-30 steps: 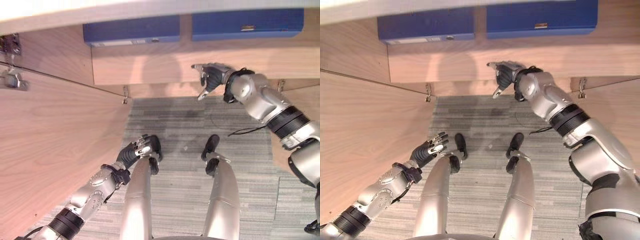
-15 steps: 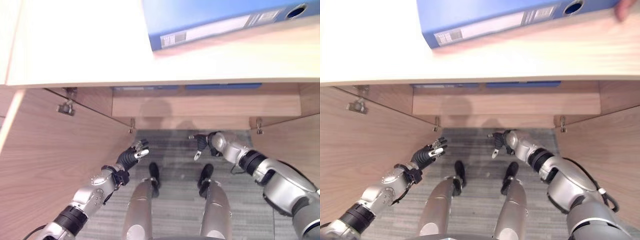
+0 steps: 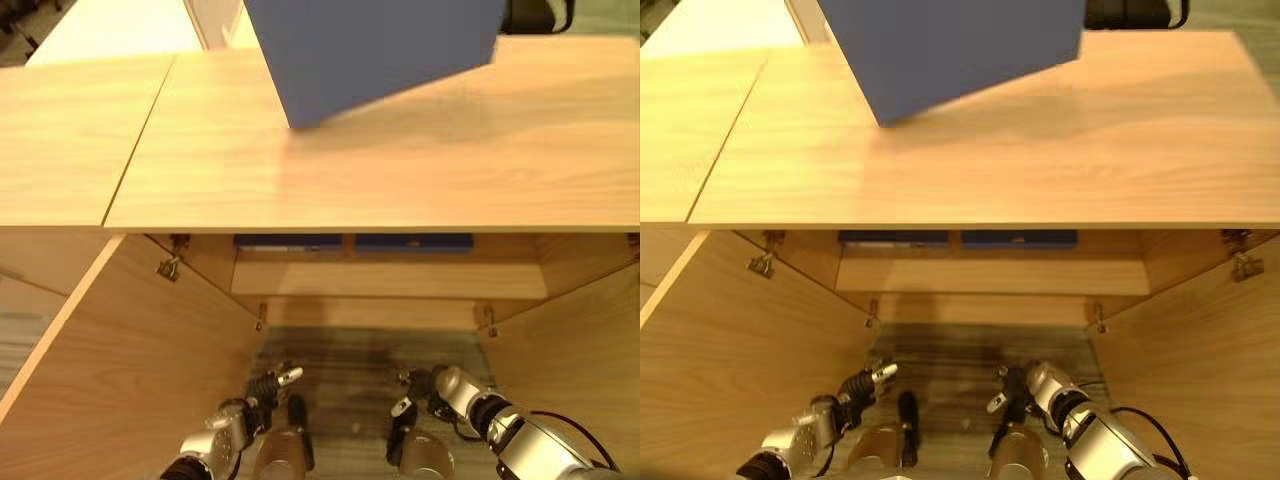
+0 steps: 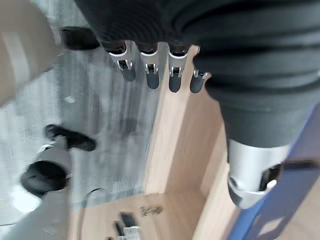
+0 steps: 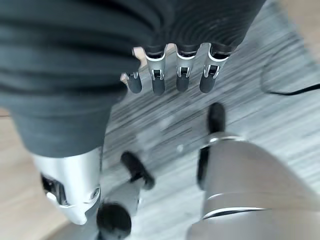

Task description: Put the empty folder in the office cabinet

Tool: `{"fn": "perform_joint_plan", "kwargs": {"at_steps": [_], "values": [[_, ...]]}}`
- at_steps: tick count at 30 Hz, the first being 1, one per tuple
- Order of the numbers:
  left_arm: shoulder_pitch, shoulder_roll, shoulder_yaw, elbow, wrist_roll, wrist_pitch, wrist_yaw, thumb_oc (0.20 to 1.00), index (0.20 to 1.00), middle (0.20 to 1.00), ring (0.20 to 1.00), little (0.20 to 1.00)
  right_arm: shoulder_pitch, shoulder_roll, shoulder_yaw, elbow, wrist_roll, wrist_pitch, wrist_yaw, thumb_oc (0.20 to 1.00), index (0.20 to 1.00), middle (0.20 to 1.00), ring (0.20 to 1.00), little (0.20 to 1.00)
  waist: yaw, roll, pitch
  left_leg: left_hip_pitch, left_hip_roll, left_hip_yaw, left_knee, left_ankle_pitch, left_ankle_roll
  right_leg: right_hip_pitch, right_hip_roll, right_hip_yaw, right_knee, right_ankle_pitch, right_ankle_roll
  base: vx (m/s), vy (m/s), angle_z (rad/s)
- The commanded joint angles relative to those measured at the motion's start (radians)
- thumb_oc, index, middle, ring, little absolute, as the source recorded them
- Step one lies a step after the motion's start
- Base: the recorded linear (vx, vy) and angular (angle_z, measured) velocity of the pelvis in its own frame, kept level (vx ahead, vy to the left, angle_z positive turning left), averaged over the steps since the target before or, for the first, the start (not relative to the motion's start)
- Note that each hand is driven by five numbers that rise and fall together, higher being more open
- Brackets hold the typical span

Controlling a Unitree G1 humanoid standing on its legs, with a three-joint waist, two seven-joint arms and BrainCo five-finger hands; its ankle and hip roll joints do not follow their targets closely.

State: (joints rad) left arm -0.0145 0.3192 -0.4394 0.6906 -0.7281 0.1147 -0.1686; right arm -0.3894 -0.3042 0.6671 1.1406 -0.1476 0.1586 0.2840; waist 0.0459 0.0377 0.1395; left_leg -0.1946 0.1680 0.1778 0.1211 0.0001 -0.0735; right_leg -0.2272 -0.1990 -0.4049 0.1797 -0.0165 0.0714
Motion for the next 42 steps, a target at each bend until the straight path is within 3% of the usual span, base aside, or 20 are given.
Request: {"fn": "perform_joint_plan", "kwargs": {"at_steps": [1,2,4,7,8,11,15,17,19,22,24,28,35,36,37,39,42], "values": [[-0.029,0.013,-0.006,-0.008,0.032,-0.014,-0.005,1.000,1.000,1.000,1.000,1.000,-0.049,0.028,-0.033,0.069,0.102,-0.013,-0.043,1.000,1.000,1.000,1.000,1.000,0.030,-0.028,0.014,-0.049,0.048,-0.093,-0.036,0.122,-0.059,0.098,0.053,-0.050,-0.062,-0.087,-0.020,-0.02,-0.194,0.17],[-0.035,-0.014,-0.011,0.030,0.039,-0.011,-0.005,1.000,1.000,1.000,1.000,1.000,-0.028,0.037,-0.066,0.104,0.132,-0.019,-0.067,1.000,1.000,1.000,1.000,1.000,0.031,-0.035,0.015,-0.043,0.060,-0.067,-0.007,0.129,-0.049,0.128,0.076,-0.068,-0.091,-0.093,-0.035,-0.04,-0.228,0.28],[-0.047,-0.036,-0.005,0.053,0.050,-0.011,-0.004,1.000,1.000,1.000,1.000,1.000,-0.009,0.046,-0.078,0.136,0.127,-0.021,-0.082,1.000,1.000,1.000,1.000,1.000,0.028,-0.050,0.020,-0.037,0.042,-0.019,0.091,0.051,-0.015,0.143,0.075,-0.073,-0.105,-0.088,-0.047,-0.08,-0.145,0.24],[-0.050,-0.040,-0.006,0.054,0.056,-0.012,-0.006,1.000,1.000,1.000,1.000,1.000,0.005,0.046,-0.081,0.147,0.119,-0.019,-0.081,1.000,1.000,1.000,1.000,1.000,0.030,-0.054,0.021,-0.047,0.021,-0.007,0.168,0.004,0.001,0.145,0.074,-0.074,-0.107,-0.084,-0.051,-0.05,-0.047,0.00],[-0.051,-0.058,-0.011,0.061,0.070,-0.008,-0.013,1.000,1.000,1.000,1.000,1.000,0.057,0.039,-0.099,0.144,0.109,-0.013,-0.079,1.000,1.000,1.000,1.000,1.000,0.014,-0.060,-0.008,-0.019,-0.056,0.063,0.249,-0.116,0.046,0.153,0.078,-0.082,-0.123,-0.066,-0.044,-0.02,0.003,0.10],[-0.057,-0.078,0.005,0.100,0.086,-0.006,-0.011,1.000,1.000,1.000,1.000,1.000,0.120,0.031,-0.130,0.142,0.097,-0.012,-0.077,1.000,1.000,1.000,1.000,1.000,-0.011,-0.059,-0.045,0.034,-0.109,0.102,0.210,-0.181,0.082,0.167,0.080,-0.098,-0.133,-0.052,-0.034,-0.01,0.042,0.27],[-0.061,-0.092,0.012,0.112,0.077,-0.014,-0.009,1.000,1.000,1.000,1.000,1.000,0.179,0.014,-0.170,0.140,0.097,-0.012,-0.077,1.000,1.000,1.000,1.000,1.000,-0.028,-0.057,-0.063,0.074,-0.122,0.112,0.160,-0.167,0.082,0.174,0.069,-0.121,-0.132,-0.044,-0.030,-0.04,0.062,0.29],[-0.058,-0.094,0.027,0.118,0.096,-0.016,-0.014,1.000,1.000,1.000,1.000,1.000,0.244,0.008,-0.228,0.151,0.097,-0.018,-0.083,1.000,1.000,1.000,1.000,1.000,-0.049,-0.053,-0.098,0.130,-0.150,0.088,0.009,-0.141,0.084,0.179,0.055,-0.159,-0.147,-0.012,-0.009,-0.03,0.121,0.27],[-0.052,-0.101,0.028,0.129,0.104,-0.018,-0.022,1.000,1.000,1.000,1.000,1.000,0.269,0.008,-0.248,0.159,0.100,-0.020,-0.081,1.000,1.000,1.000,1.000,1.000,-0.055,-0.047,-0.113,0.157,-0.167,0.068,-0.064,-0.118,0.087,0.179,0.044,-0.174,-0.148,0.005,0.001,-0.05,0.137,0.61],[-0.040,-0.101,0.032,0.120,0.104,-0.019,-0.029,1.000,1.000,1.000,1.000,1.000,0.286,0.008,-0.263,0.168,0.096,-0.024,-0.084,1.000,1.000,1.000,1.000,1.000,-0.054,-0.040,-0.120,0.182,-0.181,0.052,-0.114,-0.105,0.094,0.179,0.033,-0.184,-0.150,0.022,0.011,-0.06,0.113,0.38],[-0.013,-0.108,0.039,0.108,0.112,-0.023,-0.043,1.000,1.000,1.000,1.000,1.000,0.270,0.020,-0.296,0.201,0.093,-0.026,-0.094,1.000,1.000,1.000,1.000,1.000,-0.046,-0.026,-0.125,0.200,-0.211,0.025,-0.165,-0.084,0.113,0.164,-0.003,-0.194,-0.142,0.062,0.036,-0.18,0.259,0.20],[-0.008,-0.107,0.037,0.102,0.121,-0.022,-0.048,1.000,1.000,1.000,1.000,1.000,0.267,0.026,-0.302,0.210,0.091,-0.029,-0.101,1.000,1.000,1.000,1.000,1.000,-0.043,-0.024,-0.126,0.208,-0.222,0.017,-0.182,-0.076,0.120,0.162,-0.016,-0.197,-0.138,0.075,0.045,-0.07,0.109,0.10],[-0.005,-0.096,0.010,0.048,0.171,-0.031,-0.060,1.000,1.000,1.000,1.000,1.000,0.252,0.038,-0.376,0.259,0.099,-0.029,-0.140,1.000,1.000,1.000,1.000,1.000,-0.039,-0.021,-0.107,0.216,-0.260,-0.015,-0.208,-0.055,0.143,0.150,-0.088,-0.217,-0.101,0.124,0.087,-0.09,0.149,0.11],[-0.006,-0.089,0.002,0.034,0.177,-0.030,-0.058,1.000,1.000,1.000,1.000,1.000,0.250,0.039,-0.386,0.265,0.103,-0.026,-0.140,1.000,1.000,1.000,1.000,1.000,-0.041,-0.018,-0.100,0.217,-0.261,-0.021,-0.208,-0.053,0.145,0.142,-0.101,-0.210,-0.077,0.132,0.095,-0.15,0.164,0.21],[-0.018,-0.076,-0.014,0.015,0.192,-0.037,-0.049,1.000,1.000,1.000,1.000,1.000,0.245,0.040,-0.409,0.264,0.132,-0.031,-0.155,1.000,1.000,1.000,1.000,1.000,-0.061,-0.012,-0.079,0.216,-0.256,-0.044,-0.208,-0.044,0.149,0.122,-0.116,-0.114,-0.009,0.115,0.109,-0.13,0.091,0.22],[-0.039,-0.063,-0.017,-0.004,0.207,-0.053,-0.031,1.000,1.000,1.000,1.000,1.000,0.243,0.037,-0.432,0.260,0.172,-0.041,-0.170,1.000,1.000,1.000,1.000,1.000,-0.073,-0.006,-0.075,0.218,-0.250,-0.066,-0.208,-0.042,0.153,0.120,-0.105,0.023,0.065,0.038,0.089,-0.09,0.050,0.56],[-0.038,-0.040,-0.007,-0.041,0.228,-0.069,-0.020,1.000,1.000,1.000,1.000,1.000,0.256,0.041,-0.454,0.270,0.200,-0.047,-0.176,1.000,1.000,1.000,1.000,1.000,-0.074,-0.010,-0.098,0.199,-0.254,-0.084,-0.201,-0.027,0.161,0.175,-0.085,0.093,0.108,-0.028,0.057,-0.01,-0.027,0.46]]}}
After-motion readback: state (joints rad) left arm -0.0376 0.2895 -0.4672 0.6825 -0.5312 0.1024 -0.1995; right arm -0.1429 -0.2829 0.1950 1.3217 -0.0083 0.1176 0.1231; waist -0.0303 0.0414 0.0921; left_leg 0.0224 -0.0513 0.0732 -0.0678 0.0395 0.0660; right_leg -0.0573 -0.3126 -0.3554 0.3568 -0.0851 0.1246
